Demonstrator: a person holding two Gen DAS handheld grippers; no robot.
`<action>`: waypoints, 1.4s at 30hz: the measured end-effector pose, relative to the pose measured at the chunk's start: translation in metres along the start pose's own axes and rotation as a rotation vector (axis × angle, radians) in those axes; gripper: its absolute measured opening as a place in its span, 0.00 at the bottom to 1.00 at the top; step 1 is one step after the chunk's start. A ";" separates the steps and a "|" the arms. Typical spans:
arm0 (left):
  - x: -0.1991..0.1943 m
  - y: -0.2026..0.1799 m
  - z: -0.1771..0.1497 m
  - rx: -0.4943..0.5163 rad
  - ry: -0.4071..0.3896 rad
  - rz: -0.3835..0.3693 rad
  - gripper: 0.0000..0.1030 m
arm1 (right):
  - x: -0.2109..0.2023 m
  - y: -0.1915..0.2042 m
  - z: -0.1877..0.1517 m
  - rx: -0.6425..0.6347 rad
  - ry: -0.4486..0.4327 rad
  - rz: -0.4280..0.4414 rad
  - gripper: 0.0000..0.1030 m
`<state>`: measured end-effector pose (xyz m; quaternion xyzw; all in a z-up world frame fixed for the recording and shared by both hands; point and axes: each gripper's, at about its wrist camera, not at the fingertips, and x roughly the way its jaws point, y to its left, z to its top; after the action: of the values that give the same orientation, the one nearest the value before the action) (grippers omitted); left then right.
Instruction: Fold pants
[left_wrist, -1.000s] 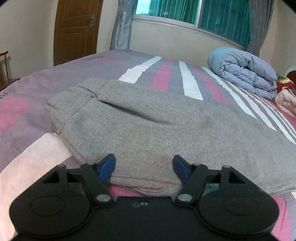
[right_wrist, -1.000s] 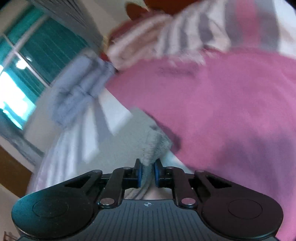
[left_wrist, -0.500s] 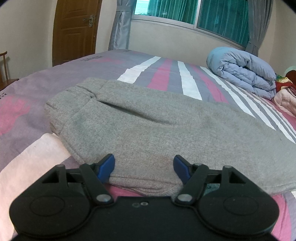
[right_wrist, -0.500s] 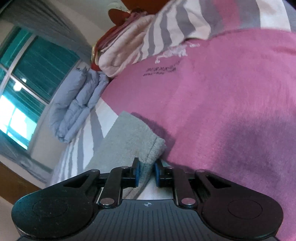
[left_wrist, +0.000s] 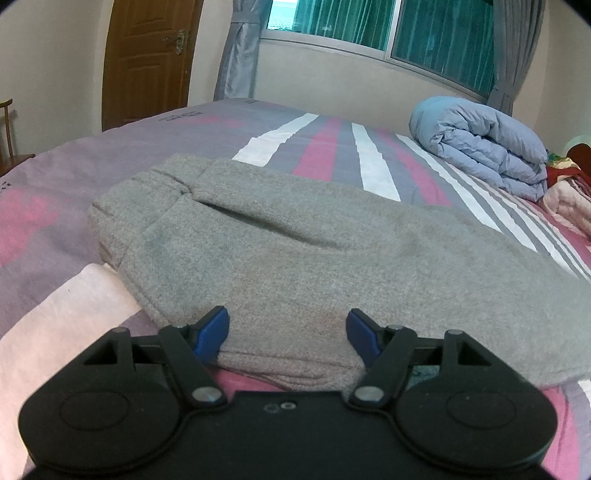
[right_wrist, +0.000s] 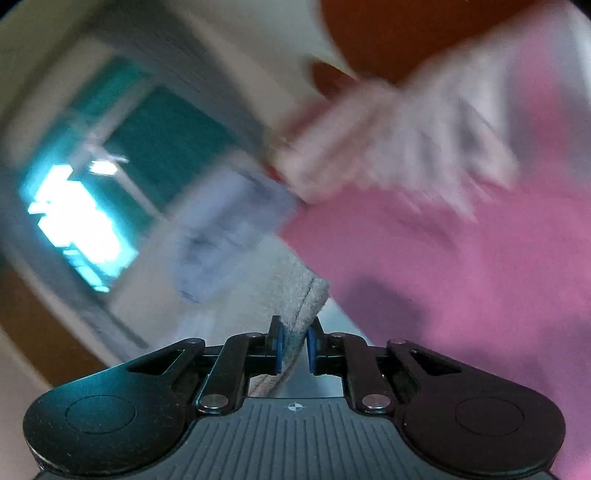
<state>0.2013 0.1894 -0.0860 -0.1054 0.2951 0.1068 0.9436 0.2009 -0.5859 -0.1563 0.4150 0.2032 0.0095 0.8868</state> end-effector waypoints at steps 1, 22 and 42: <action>0.000 0.000 0.000 0.001 0.000 0.000 0.61 | 0.015 -0.021 -0.012 0.051 0.079 -0.080 0.12; -0.001 0.003 -0.004 -0.018 -0.019 -0.017 0.62 | 0.031 -0.011 -0.023 -0.001 0.112 -0.182 0.12; -0.002 0.003 -0.004 -0.017 -0.024 -0.025 0.62 | 0.028 -0.036 -0.025 0.157 0.114 -0.117 0.19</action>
<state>0.1968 0.1912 -0.0886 -0.1157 0.2813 0.0988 0.9475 0.2119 -0.5859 -0.2065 0.4692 0.2773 -0.0346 0.8377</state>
